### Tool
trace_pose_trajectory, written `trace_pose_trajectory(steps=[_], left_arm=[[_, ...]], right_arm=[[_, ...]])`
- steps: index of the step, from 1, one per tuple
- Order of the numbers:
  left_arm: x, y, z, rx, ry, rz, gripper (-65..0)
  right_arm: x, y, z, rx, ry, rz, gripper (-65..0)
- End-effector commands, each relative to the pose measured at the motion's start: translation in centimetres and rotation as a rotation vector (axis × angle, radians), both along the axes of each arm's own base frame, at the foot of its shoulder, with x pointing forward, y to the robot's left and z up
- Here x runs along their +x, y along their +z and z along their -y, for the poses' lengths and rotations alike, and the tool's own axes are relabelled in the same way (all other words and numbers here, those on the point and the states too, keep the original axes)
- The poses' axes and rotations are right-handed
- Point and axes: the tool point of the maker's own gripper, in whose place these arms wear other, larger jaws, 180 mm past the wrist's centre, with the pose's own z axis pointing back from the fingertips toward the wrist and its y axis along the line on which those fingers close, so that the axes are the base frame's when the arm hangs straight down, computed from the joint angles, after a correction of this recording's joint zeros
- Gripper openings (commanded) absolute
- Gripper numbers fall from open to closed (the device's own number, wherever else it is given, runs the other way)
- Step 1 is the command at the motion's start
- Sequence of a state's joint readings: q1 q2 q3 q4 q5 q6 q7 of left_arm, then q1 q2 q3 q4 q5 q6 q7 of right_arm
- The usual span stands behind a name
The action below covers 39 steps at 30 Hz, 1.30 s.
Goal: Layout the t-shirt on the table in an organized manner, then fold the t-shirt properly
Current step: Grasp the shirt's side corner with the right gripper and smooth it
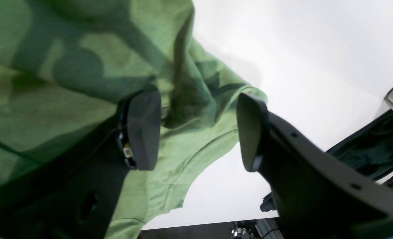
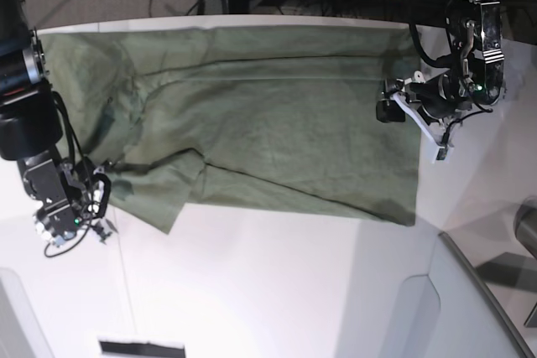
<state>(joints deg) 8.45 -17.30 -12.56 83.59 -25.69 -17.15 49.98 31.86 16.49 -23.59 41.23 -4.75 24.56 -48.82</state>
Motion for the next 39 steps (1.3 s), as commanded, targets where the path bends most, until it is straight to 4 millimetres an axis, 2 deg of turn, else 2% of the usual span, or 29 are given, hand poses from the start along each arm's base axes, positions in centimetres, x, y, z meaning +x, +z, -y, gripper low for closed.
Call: trace_pose_trajectory(steps=[1,4,14,16,19,24,27,36,39], left_arm=[[0.9,1.0,-0.3,0.004,-0.003,0.041,-17.4],[1.0,1.0,-0.3,0.004,-0.003,0.042,-17.4],[1.0,1.0,-0.3,0.004,-0.003,0.042,-17.4],[1.0,1.0,-0.3,0.004,-0.003,0.042,-17.4],[1.0,1.0,-0.3,0.003,-0.006,0.041,-17.4],[0.9,1.0,-0.3,0.004,-0.003,0.041,-17.4],[0.9,1.0,-0.3,0.004,-0.003,0.041,-17.4],[0.9,1.0,-0.3,0.004,-0.003,0.041,-17.4],[1.0,1.1,-0.4,0.004,-0.002,0.043,-17.4]], right_arm=[[2.0,1.8,0.4,-0.005,0.004,0.054,-30.8],[2.6,1.9,-0.4,0.015,0.015,0.072,-30.8],[2.6,1.9,-0.5,0.019,0.017,0.075,-31.1],[2.6,1.9,-0.5,0.019,0.017,0.075,-35.9],[2.6,1.8,-0.4,0.020,0.016,0.074,-46.8],[2.2,1.5,-0.5,0.022,0.014,0.067,-54.3],[1.9,1.2,-0.4,0.023,0.013,0.059,-64.1],[2.6,2.0,-0.5,0.026,0.012,0.080,-64.8],[3.7,3.2,-1.2,0.033,0.033,0.125,-64.8]])
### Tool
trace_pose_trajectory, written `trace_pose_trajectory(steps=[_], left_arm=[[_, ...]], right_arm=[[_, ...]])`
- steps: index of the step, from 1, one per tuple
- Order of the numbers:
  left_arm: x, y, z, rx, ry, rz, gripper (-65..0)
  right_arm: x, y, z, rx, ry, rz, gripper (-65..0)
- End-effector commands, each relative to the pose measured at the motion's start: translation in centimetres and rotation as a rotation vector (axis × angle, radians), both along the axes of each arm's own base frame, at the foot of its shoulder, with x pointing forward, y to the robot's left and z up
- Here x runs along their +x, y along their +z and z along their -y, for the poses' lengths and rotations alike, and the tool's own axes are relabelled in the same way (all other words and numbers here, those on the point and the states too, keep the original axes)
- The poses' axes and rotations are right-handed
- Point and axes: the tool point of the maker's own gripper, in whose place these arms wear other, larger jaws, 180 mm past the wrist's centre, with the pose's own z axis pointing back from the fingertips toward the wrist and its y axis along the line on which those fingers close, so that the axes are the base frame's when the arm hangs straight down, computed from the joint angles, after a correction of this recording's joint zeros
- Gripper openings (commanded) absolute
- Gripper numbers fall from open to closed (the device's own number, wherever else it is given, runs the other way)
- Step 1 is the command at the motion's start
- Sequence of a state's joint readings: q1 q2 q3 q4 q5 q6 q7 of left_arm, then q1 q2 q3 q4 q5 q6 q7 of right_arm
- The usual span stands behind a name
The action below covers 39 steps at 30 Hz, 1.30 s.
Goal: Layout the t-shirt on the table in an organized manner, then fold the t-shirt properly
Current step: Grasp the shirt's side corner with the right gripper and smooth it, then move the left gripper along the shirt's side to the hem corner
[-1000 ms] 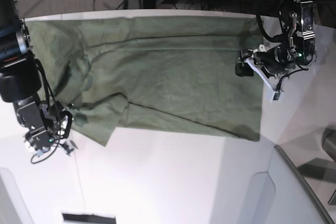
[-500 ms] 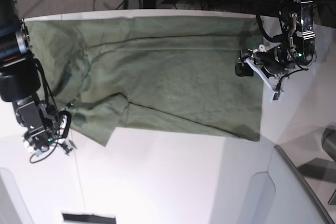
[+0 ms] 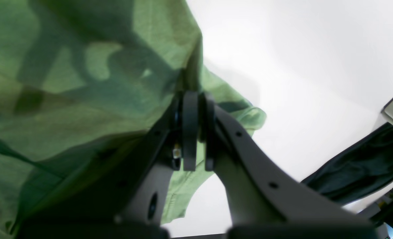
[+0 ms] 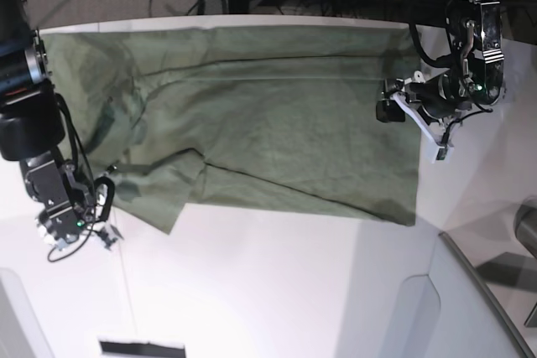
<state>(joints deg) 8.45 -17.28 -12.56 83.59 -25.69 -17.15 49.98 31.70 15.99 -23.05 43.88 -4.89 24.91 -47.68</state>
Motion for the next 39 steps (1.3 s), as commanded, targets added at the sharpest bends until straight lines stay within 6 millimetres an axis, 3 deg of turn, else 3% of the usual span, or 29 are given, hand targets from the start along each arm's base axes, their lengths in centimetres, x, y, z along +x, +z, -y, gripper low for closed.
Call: trace_pose_trajectory(steps=[1,11,13,20,26,31,35,39], left_arm=[[1.0,1.1,-0.4,0.004,-0.002,0.043,-17.4],[2.4,1.9,-1.1,0.024,-0.010,0.063,-17.4],[3.7,2.8,-2.4,0.051,-0.008,0.083,-17.4],[6.6,2.4,-7.3,0.073,0.084,0.039,-17.4],[9.3,1.8,-6.0,0.063,0.048,0.033,-17.4],[12.2,2.0,-7.0,0.026,0.114,0.041,-17.4],[14.5,2.2,-6.7,0.029,0.106,0.057,-17.4],[15.7,1.0,-6.5,0.037,0.106,0.028,-17.4]], right_arm=[[2.9,2.9,-0.1,0.003,0.011,0.091,-64.8],[4.0,5.0,-1.3,0.002,0.046,0.158,-64.8],[4.0,5.0,-1.4,0.004,0.048,0.159,-64.8],[4.0,5.0,-1.4,0.004,0.046,0.160,-64.8],[4.1,5.0,-1.6,0.007,0.047,0.160,-64.8],[4.1,5.0,-1.6,0.007,0.047,0.160,-64.8],[4.1,5.0,-1.6,0.007,0.047,0.160,-64.8],[4.1,5.0,-1.6,0.007,0.047,0.160,-64.8]])
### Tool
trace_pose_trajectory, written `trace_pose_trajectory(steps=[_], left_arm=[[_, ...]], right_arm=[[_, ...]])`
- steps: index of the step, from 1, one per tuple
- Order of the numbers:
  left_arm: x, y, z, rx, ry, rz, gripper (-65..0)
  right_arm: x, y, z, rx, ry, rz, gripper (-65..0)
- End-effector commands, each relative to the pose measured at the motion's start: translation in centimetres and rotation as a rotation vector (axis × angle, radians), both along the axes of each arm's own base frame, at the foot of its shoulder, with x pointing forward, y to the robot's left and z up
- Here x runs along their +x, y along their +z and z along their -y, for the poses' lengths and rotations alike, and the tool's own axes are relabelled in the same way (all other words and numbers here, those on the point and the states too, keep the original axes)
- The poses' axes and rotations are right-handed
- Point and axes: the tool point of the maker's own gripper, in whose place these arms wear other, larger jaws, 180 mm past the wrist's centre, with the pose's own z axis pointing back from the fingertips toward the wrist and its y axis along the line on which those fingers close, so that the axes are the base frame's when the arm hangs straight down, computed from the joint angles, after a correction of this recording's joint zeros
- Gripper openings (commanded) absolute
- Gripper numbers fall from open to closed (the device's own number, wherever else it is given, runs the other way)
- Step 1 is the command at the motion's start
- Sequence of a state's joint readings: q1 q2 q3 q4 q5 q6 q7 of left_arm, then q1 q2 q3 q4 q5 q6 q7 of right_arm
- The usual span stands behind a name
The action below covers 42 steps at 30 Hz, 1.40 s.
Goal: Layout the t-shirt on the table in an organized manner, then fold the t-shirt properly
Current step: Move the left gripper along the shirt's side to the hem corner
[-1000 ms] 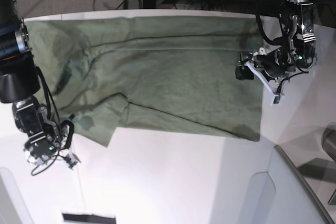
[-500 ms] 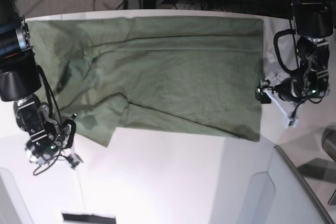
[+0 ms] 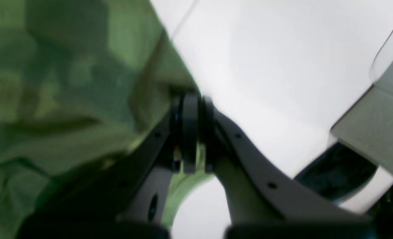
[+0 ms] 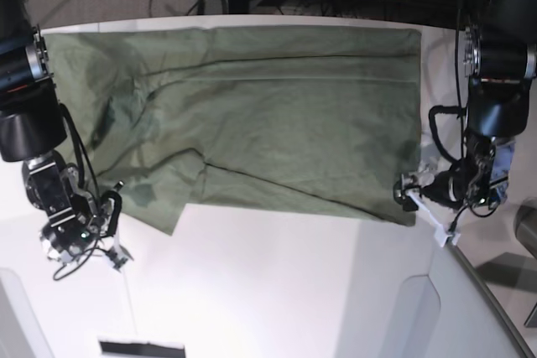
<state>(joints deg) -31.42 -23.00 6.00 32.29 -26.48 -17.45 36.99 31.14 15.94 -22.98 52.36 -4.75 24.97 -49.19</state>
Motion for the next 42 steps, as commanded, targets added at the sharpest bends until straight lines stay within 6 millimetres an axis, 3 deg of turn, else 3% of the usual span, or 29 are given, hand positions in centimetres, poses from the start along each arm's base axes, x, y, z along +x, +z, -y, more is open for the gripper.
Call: trace_pose_trajectory(steps=[1,8,10,13,15,20,29,35,42], left_arm=[[1.4,1.1,-0.6,0.006,0.012,0.032,-17.4],[-0.3,-1.6,0.7,-0.009,0.009,-0.022,-18.9],[-0.6,-1.8,1.0,-0.005,-0.003,-0.023,-28.6],[-1.1,-2.1,1.4,-0.007,-0.017,-0.013,-51.8],[-1.4,-2.2,1.4,-0.005,-0.018,-0.016,-64.0],[-2.6,-2.8,1.2,0.002,-0.027,-0.060,-65.0],[-4.2,-0.8,3.4,0.042,-0.164,-0.068,-65.0],[-6.7,0.5,3.1,0.041,-0.146,-0.064,-65.0],[-7.4,0.6,1.0,0.161,-0.159,-0.088,-65.0]], right_arm=[[1.8,2.0,0.4,-0.005,-0.007,0.058,-64.8],[1.8,2.1,0.7,-0.010,-0.008,0.059,-64.8],[1.8,2.1,0.7,-0.010,-0.008,0.059,-64.8],[1.8,2.1,0.7,-0.009,-0.007,0.060,-64.8],[1.8,2.1,0.7,-0.007,-0.006,0.062,-64.8],[2.0,2.0,0.5,0.004,0.000,0.071,-64.8],[2.0,1.9,0.5,0.005,0.000,0.069,-64.8],[2.0,1.9,0.5,0.003,-0.001,0.069,-64.8],[2.0,1.9,0.2,0.006,0.004,0.068,-64.8]])
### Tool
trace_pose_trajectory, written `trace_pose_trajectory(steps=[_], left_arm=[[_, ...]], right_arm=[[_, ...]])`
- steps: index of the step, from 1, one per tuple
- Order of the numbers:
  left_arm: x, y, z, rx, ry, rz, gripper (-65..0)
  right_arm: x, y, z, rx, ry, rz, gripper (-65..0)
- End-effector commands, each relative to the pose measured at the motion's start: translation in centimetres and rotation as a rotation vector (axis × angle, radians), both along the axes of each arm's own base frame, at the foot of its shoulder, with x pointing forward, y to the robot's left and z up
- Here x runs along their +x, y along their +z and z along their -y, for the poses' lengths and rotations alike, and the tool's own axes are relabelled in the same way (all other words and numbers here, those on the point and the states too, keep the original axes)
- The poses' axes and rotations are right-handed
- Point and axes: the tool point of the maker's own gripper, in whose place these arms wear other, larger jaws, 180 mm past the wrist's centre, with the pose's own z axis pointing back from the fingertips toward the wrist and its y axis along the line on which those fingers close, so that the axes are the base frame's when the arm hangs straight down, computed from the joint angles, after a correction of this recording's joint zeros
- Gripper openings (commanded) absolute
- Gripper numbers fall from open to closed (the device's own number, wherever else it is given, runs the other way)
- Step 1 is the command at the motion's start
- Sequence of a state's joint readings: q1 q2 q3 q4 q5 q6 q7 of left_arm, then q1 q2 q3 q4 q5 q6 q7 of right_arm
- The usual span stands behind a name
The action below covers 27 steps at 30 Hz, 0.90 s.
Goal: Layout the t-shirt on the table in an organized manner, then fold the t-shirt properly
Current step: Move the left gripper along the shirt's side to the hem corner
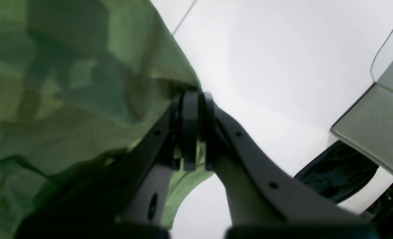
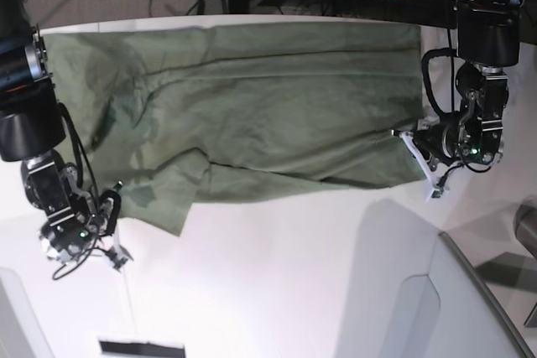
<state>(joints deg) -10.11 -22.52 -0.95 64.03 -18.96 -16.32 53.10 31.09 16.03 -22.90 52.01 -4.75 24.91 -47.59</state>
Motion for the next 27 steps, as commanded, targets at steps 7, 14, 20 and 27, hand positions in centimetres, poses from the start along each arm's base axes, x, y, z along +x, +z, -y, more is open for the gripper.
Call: trace_pose_trajectory(steps=[7,14,20,27], left_arm=[[2.7,5.0,-2.7,0.028,0.068,0.118,-31.4],[4.0,4.8,-5.3,-0.003,0.180,0.129,-31.6],[5.3,3.0,-6.1,-0.061,0.252,0.153,-31.6],[6.5,1.9,-6.7,-0.100,0.316,0.175,-31.6]], right_arm=[[1.7,1.9,0.3,-0.010,0.001,0.052,-64.8],[1.7,1.9,0.3,-0.010,0.001,0.052,-64.8],[1.7,1.9,0.3,-0.011,0.002,0.052,-64.8],[1.7,1.9,0.5,-0.015,-0.001,0.050,-64.8]])
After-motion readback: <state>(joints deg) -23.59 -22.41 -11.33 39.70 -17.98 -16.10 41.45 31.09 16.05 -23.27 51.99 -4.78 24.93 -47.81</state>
